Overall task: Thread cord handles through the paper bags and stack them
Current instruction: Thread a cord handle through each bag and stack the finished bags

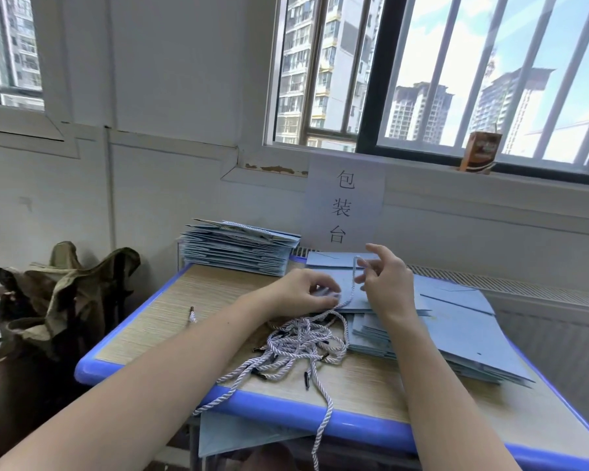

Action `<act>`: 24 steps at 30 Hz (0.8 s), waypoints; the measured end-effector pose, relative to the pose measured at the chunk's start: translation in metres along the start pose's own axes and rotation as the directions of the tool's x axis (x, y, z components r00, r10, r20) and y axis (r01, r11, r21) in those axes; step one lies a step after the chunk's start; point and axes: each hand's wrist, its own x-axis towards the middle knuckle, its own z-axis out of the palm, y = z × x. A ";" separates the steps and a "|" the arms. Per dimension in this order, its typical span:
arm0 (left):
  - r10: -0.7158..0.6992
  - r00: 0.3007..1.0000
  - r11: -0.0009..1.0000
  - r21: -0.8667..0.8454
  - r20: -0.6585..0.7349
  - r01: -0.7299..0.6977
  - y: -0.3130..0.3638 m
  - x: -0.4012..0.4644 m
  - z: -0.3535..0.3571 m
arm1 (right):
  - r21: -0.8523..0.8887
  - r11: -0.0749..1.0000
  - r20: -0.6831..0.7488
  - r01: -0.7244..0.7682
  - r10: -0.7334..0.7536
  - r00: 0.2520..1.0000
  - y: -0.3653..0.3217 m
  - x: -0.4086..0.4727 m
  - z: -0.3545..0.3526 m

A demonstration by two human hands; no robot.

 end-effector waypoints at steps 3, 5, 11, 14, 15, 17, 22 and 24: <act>0.013 1.000 1.000 0.028 0.017 -0.013 -0.001 0.001 -0.001 | -0.004 0.999 -0.046 -0.036 0.036 0.998 0.005 0.002 0.001; -0.012 0.999 1.000 0.007 0.047 0.011 -0.003 0.001 -0.002 | -0.023 0.999 -0.061 -0.049 0.047 0.997 0.007 0.003 0.000; -0.016 1.000 0.999 -0.039 0.008 0.016 -0.011 0.008 -0.007 | -0.062 0.998 -0.018 -0.025 0.024 1.000 -0.001 0.003 -0.006; -0.036 0.999 0.992 -0.121 0.013 0.037 -0.010 0.009 -0.006 | -0.031 0.999 0.024 -0.014 0.014 1.000 -0.002 0.002 -0.006; -0.042 0.999 0.991 -0.128 0.026 0.044 -0.009 0.010 -0.006 | -0.021 1.000 0.055 -0.006 0.007 0.998 -0.003 0.001 -0.005; -0.041 0.998 0.996 -0.083 0.049 0.045 -0.009 0.010 -0.007 | -0.050 0.999 0.138 0.004 0.003 0.990 -0.006 0.000 -0.006; -0.009 0.998 0.997 -0.081 0.062 0.014 -0.008 0.005 -0.011 | -0.080 0.996 0.240 0.024 -0.004 0.971 -0.007 -0.003 -0.006; 0.008 1.000 0.986 -0.168 0.027 -0.003 -0.005 0.003 -0.010 | -0.063 0.998 0.272 0.019 -0.001 0.962 -0.007 -0.003 -0.004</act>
